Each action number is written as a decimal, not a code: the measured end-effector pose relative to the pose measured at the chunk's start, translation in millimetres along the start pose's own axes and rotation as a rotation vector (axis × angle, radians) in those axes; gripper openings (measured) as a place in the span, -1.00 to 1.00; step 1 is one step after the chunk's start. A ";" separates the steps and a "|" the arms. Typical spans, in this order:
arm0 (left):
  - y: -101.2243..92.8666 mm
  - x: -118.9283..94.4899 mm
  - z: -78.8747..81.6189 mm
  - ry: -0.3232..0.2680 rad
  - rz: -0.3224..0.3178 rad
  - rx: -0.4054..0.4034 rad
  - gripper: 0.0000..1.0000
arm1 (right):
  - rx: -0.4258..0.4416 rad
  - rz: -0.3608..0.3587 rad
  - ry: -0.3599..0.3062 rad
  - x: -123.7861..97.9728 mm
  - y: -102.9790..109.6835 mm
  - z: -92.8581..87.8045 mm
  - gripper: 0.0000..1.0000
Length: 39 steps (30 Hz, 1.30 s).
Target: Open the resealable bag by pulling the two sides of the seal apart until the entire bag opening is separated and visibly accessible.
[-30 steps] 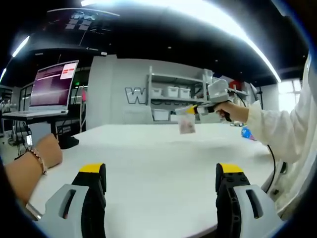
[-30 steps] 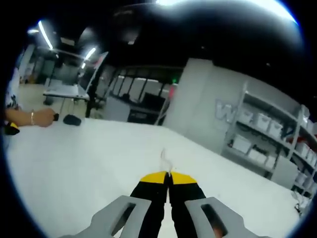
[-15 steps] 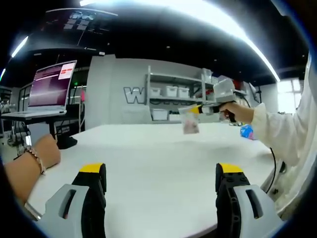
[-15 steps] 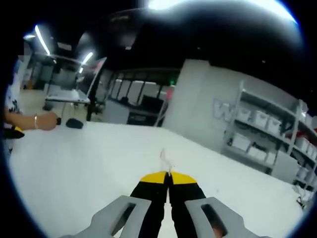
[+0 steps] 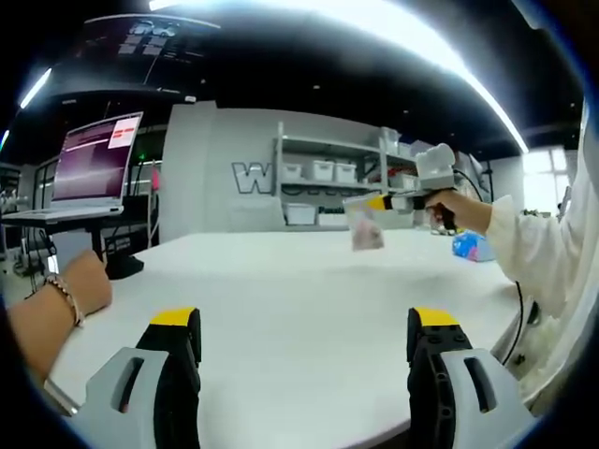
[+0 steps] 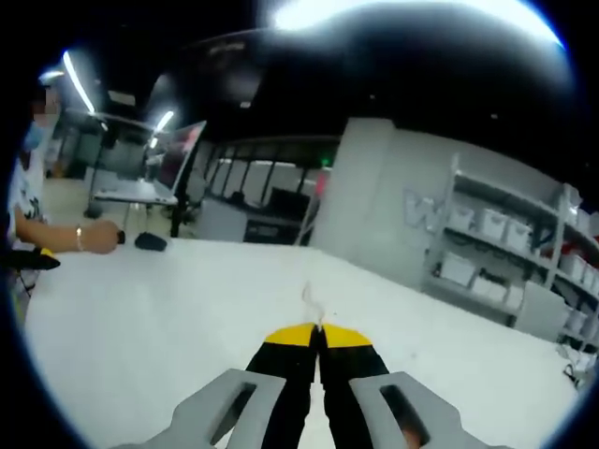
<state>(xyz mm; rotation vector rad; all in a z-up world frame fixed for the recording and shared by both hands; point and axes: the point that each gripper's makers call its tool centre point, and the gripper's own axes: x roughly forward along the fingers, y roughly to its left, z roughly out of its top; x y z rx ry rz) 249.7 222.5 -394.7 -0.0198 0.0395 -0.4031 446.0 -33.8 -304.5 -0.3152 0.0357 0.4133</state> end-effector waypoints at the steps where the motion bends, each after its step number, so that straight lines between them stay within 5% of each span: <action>1: 0.1 0.3 -0.2 0.001 0.000 0.000 0.80 | -0.001 0.001 -0.001 -0.6 0.6 0.4 -1.00; 39: -7.4 0.5 -0.7 0.003 -0.026 -0.002 0.79 | -0.051 0.055 -0.066 -52.0 35.2 19.1 -1.00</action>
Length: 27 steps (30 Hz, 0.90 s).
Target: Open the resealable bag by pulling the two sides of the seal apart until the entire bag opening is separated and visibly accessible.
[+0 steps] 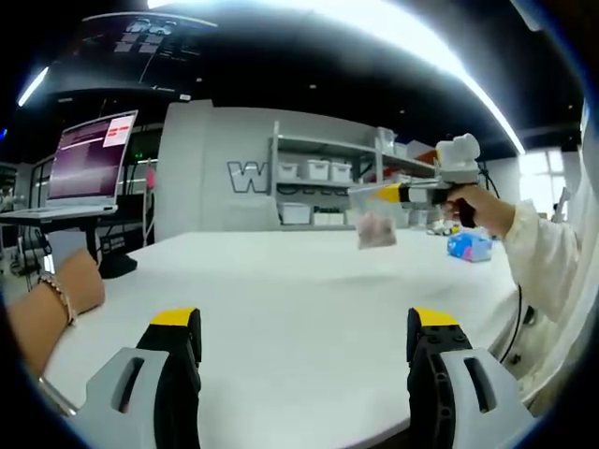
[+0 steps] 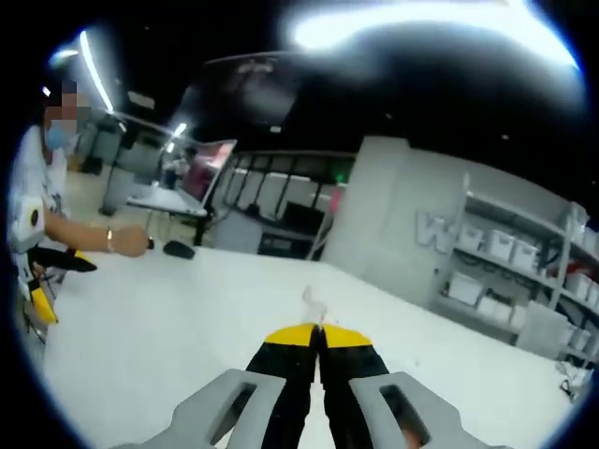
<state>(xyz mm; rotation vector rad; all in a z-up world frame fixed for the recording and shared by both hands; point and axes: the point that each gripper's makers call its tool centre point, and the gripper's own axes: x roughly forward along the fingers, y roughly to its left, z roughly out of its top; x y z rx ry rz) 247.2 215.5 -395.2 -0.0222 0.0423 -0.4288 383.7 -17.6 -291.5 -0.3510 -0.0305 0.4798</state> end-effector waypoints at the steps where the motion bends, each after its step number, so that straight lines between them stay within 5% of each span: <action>1: -0.5 0.1 0.0 0.000 -0.002 -0.001 0.79 | -0.001 0.003 0.000 -1.4 1.2 -0.3 -1.00; 27: -2.6 1.6 -4.1 0.016 -0.011 0.010 0.78 | -0.025 0.071 -0.010 -37.1 31.0 1.3 -1.00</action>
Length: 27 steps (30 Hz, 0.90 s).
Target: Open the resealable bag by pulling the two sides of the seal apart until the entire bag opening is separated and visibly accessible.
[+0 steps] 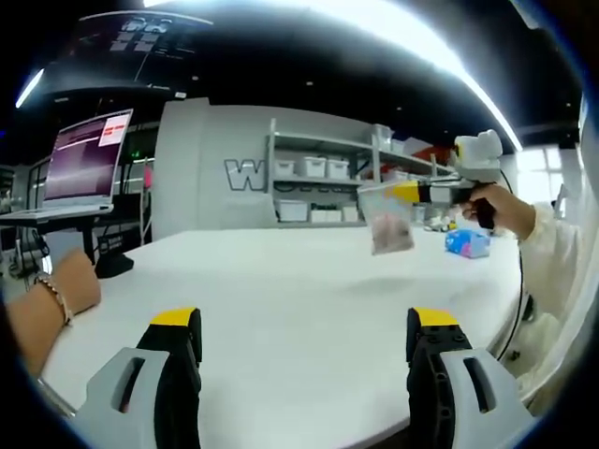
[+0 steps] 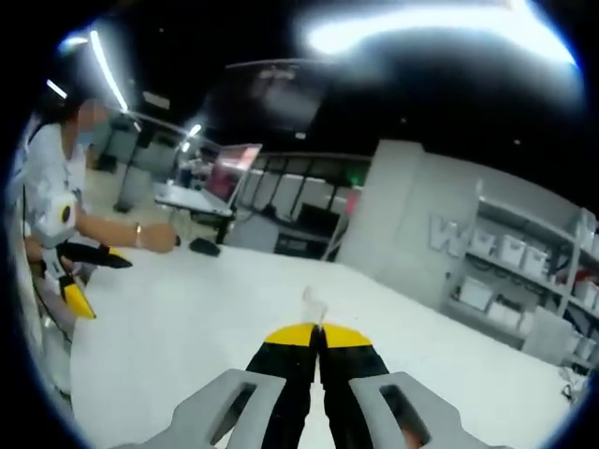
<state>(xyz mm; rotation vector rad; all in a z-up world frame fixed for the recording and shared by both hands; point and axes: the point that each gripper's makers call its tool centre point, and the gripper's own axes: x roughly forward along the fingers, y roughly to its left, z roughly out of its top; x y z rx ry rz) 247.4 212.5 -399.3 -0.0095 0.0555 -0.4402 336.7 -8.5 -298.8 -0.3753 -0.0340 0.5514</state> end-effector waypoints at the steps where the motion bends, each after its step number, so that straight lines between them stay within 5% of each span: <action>1: -0.3 0.1 -0.1 0.000 -0.001 0.000 0.78 | -0.001 0.003 -0.002 -1.3 1.1 1.0 -1.00; 27: -2.0 -0.6 -3.8 0.007 -0.007 0.009 0.71 | 0.019 0.071 0.013 -25.3 32.6 -7.4 -1.00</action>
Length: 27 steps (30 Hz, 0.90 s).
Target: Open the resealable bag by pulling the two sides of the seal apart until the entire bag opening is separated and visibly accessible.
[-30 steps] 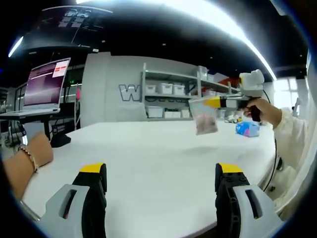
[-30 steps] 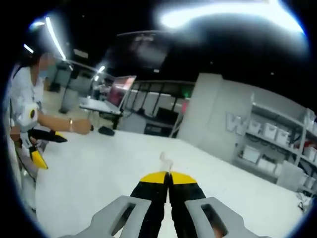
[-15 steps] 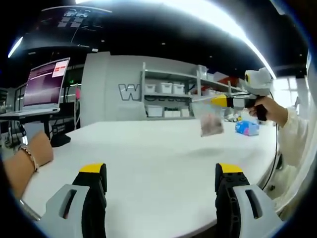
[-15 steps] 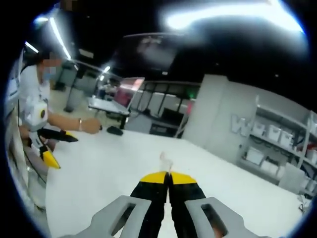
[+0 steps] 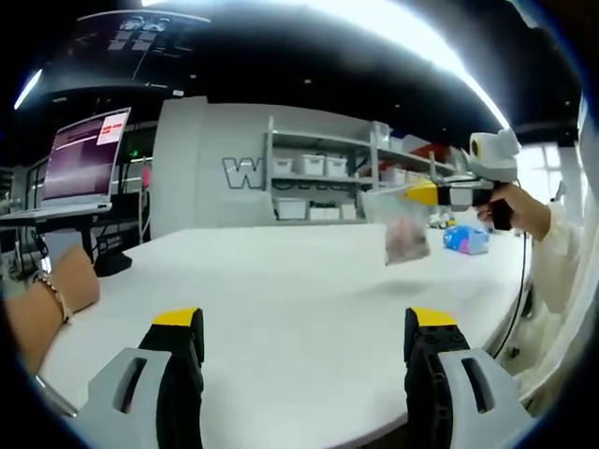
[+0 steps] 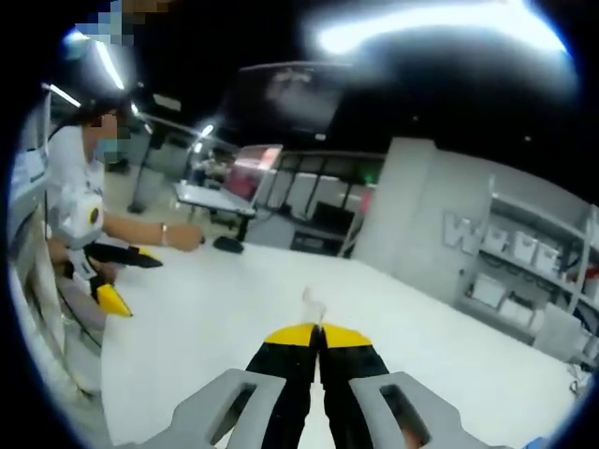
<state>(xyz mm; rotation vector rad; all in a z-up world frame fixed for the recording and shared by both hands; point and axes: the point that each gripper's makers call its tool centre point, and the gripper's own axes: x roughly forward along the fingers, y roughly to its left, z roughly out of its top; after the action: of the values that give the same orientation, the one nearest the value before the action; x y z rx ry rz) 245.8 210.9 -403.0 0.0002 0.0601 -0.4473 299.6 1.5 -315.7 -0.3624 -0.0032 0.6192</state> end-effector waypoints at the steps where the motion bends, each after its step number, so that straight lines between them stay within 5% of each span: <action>1: -0.9 -0.1 0.0 -0.001 -0.003 0.001 0.70 | 0.003 0.003 0.001 -0.6 0.8 -0.5 -1.00; 27: -10.3 2.8 0.0 0.004 -0.033 -0.003 0.71 | -0.018 0.127 0.061 -22.9 43.9 -19.9 -1.00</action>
<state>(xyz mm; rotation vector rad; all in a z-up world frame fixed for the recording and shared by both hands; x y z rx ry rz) 243.9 200.3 -403.0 -0.0028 0.0646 -0.4799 258.2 15.0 -346.5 -0.4012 0.0730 0.7340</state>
